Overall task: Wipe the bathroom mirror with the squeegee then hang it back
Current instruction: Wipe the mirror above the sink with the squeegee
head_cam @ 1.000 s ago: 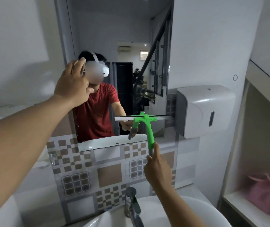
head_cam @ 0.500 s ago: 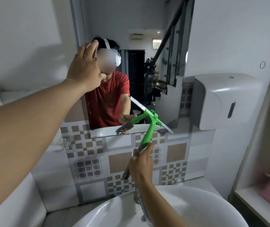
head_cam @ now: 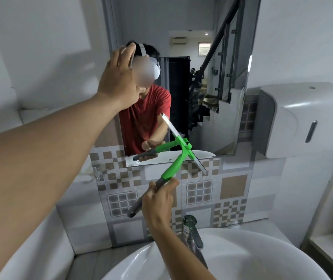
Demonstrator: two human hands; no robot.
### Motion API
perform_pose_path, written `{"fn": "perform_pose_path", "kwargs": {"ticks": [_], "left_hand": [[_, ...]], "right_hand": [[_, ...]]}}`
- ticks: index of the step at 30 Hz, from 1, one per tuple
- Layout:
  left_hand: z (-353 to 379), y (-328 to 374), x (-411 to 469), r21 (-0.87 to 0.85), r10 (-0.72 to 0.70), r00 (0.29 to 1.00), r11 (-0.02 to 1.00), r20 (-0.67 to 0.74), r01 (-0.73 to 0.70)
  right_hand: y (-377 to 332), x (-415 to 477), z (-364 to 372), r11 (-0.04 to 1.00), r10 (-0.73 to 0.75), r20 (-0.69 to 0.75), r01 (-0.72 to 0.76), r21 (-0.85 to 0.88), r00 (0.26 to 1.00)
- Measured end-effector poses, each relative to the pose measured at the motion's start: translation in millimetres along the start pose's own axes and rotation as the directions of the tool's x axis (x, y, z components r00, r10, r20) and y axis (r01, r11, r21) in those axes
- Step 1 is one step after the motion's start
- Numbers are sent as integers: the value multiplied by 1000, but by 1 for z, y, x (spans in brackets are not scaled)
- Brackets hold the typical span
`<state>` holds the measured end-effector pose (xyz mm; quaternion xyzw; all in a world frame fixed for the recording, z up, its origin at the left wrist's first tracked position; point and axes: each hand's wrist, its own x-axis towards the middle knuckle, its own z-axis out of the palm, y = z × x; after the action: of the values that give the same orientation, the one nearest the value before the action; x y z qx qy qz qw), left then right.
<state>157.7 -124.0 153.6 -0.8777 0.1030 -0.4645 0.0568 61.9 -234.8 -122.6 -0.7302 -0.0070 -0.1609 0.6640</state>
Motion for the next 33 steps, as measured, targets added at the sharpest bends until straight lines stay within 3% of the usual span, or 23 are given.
{"fn": "perform_pose_path", "kwargs": {"ticks": [3, 7, 13, 18, 22, 33], "left_hand": [[2, -2, 1, -32, -22, 1000, 999, 6, 23], [1, 1, -1, 17, 60, 997, 998, -42, -59], [-2, 0, -4, 26, 68, 997, 997, -38, -67], [-2, 1, -4, 2, 70, 996, 998, -60, -70], [0, 2, -4, -14, 60, 996, 998, -60, -61], [-1, 2, -6, -48, 55, 997, 997, -53, -57]], "right_hand": [[1, -4, 9, 999, 19, 37, -20, 32, 999], [4, -9, 13, 1000, -8, 71, 6, 28, 997], [15, -18, 17, 994, -61, 120, 72, -85, 991], [32, -16, -5, 912, -126, 163, 179, -370, 979], [38, -14, -26, 820, -74, 162, 152, -551, 984], [48, -30, -39, 748, 29, 203, 113, -654, 979]]}}
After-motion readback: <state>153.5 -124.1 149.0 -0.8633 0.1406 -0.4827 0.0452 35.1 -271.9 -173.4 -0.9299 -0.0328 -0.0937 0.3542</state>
